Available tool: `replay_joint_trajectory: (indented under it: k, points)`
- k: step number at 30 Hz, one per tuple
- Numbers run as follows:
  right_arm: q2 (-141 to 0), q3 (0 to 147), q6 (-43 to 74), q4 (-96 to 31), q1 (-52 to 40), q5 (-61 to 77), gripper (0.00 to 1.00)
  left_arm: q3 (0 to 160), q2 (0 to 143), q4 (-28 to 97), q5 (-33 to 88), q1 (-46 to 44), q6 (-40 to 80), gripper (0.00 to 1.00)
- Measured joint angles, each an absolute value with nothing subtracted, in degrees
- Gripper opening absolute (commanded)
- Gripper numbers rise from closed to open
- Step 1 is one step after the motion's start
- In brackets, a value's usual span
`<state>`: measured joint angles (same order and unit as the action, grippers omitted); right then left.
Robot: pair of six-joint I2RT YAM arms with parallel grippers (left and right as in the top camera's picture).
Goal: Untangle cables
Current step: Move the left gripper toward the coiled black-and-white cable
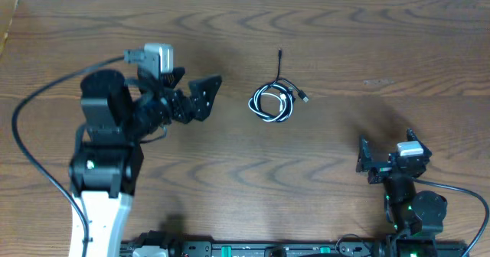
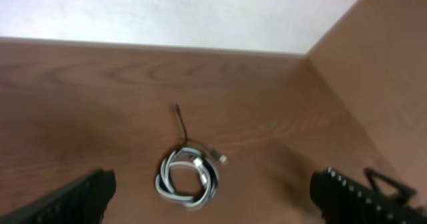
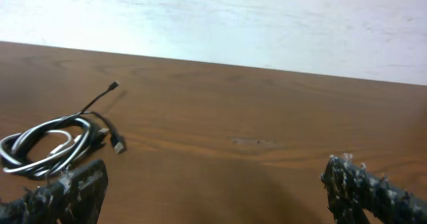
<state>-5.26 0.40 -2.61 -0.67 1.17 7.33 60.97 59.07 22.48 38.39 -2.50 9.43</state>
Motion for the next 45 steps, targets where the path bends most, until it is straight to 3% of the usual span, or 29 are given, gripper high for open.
replay_joint_trajectory:
  k: [5,14,23,32,37,45]
  points:
    - [-5.2,0.4,3.0,0.5,1.2,17.7,0.99,69.8,66.8,24.2,38.2,-4.7,6.9,0.98]
    - [-6.7,2.3,9.1,4.7,1.2,29.6,0.99,70.8,74.7,22.2,37.4,-4.7,5.9,0.98]
    - [-26.1,22.1,7.9,5.7,1.3,33.3,0.99,71.4,76.4,24.5,35.6,-4.9,7.3,0.98]
    - [-51.7,48.2,6.6,-15.3,1.3,37.9,0.99,76.8,76.6,41.5,24.2,-7.8,8.9,0.98]
    - [-61.6,58.6,4.9,-25.4,1.3,38.5,0.99,80.6,77.2,44.2,20.0,-8.1,12.1,0.98]
    - [-69.2,61.9,3.7,-26.2,1.3,38.6,0.99,81.0,84.9,45.5,19.8,-10.6,15.7,0.98]
